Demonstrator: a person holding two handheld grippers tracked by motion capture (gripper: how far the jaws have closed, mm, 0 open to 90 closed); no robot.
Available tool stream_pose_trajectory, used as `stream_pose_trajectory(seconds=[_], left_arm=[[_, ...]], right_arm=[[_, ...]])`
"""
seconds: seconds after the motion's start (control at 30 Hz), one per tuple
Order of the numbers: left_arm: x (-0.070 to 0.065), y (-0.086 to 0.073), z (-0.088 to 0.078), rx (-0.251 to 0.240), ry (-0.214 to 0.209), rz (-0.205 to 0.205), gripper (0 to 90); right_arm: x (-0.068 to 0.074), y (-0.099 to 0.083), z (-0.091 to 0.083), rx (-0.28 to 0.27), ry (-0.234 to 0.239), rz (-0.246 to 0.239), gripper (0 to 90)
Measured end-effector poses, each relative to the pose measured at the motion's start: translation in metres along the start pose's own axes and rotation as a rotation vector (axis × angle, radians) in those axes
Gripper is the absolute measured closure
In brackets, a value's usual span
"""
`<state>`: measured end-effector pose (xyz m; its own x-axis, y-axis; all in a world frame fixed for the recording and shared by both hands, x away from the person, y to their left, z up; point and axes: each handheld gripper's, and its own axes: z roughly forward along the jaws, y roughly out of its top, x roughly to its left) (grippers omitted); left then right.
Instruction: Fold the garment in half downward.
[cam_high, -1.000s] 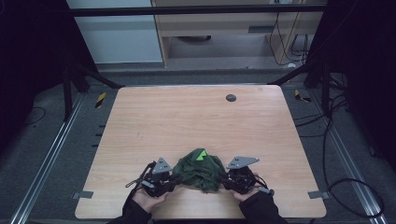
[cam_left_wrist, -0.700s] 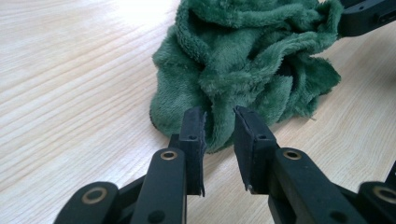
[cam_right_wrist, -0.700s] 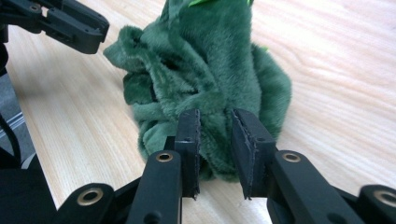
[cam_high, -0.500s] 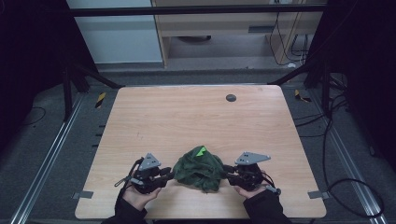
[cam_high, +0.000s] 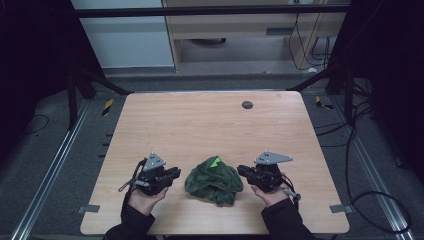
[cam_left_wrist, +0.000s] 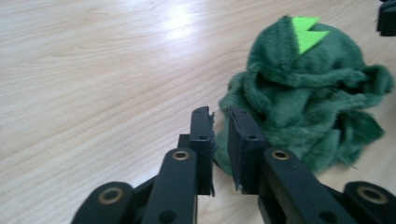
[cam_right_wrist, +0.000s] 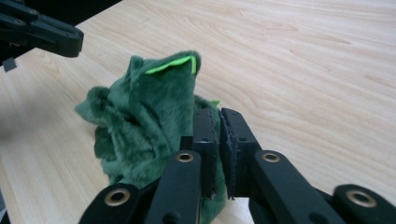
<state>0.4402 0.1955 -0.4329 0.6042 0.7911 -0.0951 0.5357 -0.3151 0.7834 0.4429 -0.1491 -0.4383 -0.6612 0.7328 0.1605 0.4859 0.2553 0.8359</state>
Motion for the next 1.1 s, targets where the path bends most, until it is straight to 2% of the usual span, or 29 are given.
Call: stream_pose_trajectory(seconds=[0.23,0.4,0.53,0.67,0.9,1.1], left_arm=[[0.006,0.011,0.011,-0.005,0.006,-0.006,86.2],[0.008,0.016,0.022,-0.003,0.006,-0.013,89.4],[0.007,0.018,0.031,0.006,0.005,-0.011,89.7],[0.005,0.021,0.042,0.006,-0.017,-0.018,89.8],[-0.003,0.022,0.064,0.039,-0.046,0.002,89.8],[-0.007,0.02,0.069,0.05,-0.065,0.012,89.9]], right_arm=[[-0.007,0.012,0.008,-0.022,-0.01,0.016,89.6],[-0.011,0.017,0.018,-0.022,-0.011,0.036,89.8],[-0.014,0.018,0.026,-0.013,-0.015,0.028,89.8],[-0.016,0.017,0.032,-0.004,-0.014,0.036,89.8],[-0.014,0.011,0.042,0.032,0.004,0.026,89.8],[-0.01,0.009,0.046,0.042,0.023,0.028,89.7]])
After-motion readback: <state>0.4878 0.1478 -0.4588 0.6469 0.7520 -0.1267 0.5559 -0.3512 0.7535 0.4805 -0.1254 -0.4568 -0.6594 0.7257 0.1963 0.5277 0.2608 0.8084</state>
